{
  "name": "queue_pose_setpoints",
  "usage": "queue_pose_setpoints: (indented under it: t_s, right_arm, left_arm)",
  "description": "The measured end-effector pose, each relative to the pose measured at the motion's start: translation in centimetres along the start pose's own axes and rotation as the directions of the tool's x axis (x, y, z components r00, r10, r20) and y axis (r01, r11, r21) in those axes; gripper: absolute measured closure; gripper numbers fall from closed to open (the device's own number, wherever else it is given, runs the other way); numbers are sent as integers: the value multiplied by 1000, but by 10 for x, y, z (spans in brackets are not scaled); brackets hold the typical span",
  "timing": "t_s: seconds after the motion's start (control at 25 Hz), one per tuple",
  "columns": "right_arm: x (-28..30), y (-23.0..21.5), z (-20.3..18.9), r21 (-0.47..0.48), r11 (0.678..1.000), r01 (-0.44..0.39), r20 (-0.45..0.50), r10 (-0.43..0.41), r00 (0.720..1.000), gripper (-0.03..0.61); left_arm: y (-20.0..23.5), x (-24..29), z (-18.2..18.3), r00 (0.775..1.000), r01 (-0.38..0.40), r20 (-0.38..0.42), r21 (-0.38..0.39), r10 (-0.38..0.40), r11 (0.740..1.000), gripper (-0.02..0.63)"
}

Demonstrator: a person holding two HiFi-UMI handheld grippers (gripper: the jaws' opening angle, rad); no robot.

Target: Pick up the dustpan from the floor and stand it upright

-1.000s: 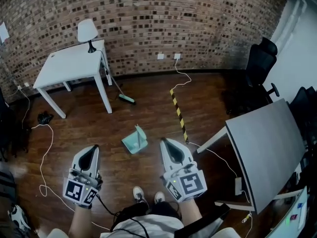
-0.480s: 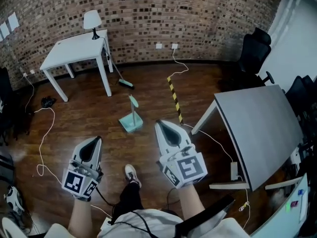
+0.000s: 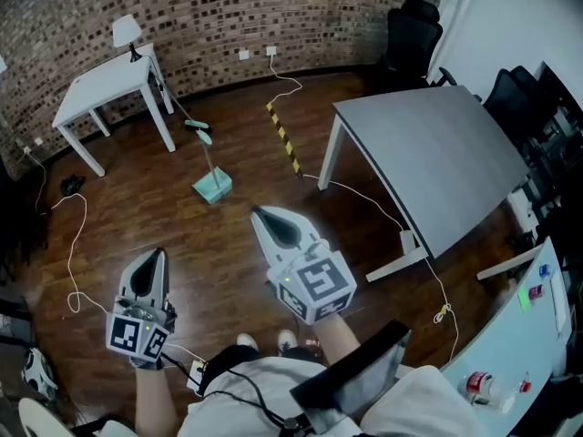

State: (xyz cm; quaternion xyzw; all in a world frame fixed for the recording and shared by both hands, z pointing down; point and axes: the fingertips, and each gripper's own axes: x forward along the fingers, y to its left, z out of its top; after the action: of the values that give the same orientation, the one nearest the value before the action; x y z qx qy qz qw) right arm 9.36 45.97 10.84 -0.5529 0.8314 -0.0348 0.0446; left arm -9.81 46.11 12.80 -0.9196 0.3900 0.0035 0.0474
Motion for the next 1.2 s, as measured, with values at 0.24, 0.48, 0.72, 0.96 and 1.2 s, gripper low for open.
queue_pose_setpoints:
  t_s: [0.24, 0.48, 0.72, 0.96, 1.2]
  right_arm:
    - [-32, 23, 21, 19, 1000, 9, 60, -10, 998, 580]
    - [-27, 42, 20, 27, 1000, 5, 71, -6, 997, 580]
    - [-20, 42, 33, -10, 1000, -11, 93, 11, 996, 580]
    - [-9, 39, 34, -46, 998, -33, 73, 36, 997, 580]
    - [3, 32, 37, -46, 998, -35, 76, 39, 996, 580]
  left_arm:
    - [3, -31, 18, 1000, -23, 18, -23, 24, 999, 609]
    - [6, -41, 28, 999, -7, 34, 23, 7, 1000, 609]
    - [6, -34, 41, 998, 2, 67, 48, -5, 999, 609]
    - [2, -19, 43, 996, 18, 85, 56, -23, 998, 609]
    - [11, -8, 43, 996, 16, 90, 59, -22, 998, 609]
